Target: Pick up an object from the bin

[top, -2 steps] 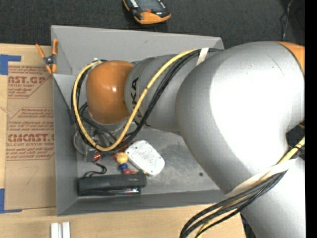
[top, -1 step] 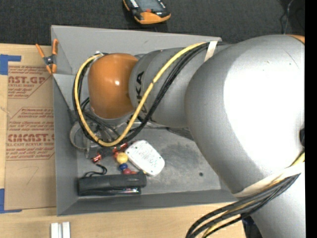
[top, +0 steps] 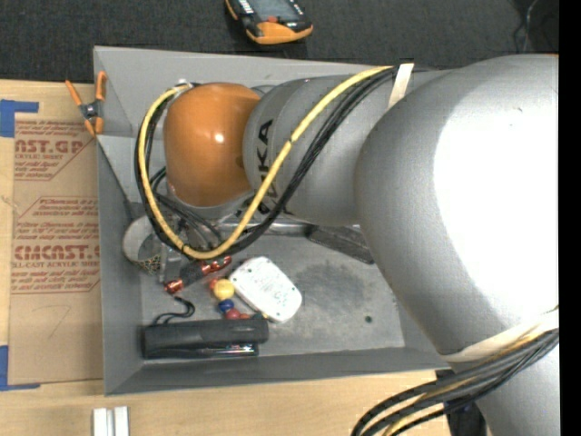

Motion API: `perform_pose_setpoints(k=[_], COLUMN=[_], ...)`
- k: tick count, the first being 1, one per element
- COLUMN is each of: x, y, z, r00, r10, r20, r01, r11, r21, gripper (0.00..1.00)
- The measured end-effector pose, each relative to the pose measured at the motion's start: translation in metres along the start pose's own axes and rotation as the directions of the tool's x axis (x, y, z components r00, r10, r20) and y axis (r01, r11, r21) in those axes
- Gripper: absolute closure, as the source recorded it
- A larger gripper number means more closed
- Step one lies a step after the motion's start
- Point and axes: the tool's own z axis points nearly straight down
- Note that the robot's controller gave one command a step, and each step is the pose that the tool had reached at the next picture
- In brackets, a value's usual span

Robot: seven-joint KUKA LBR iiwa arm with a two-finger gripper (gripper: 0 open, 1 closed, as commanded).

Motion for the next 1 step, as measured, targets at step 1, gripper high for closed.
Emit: perform_pose_setpoints(k=[1], x=[-0.0006], y=[0.0004], z=[-0.0235], r00=[1.0], r10=[0.0], r20=[0.002], r01=[0.0], r11=[1.0], r21=[-0.001], gripper=[1.0])
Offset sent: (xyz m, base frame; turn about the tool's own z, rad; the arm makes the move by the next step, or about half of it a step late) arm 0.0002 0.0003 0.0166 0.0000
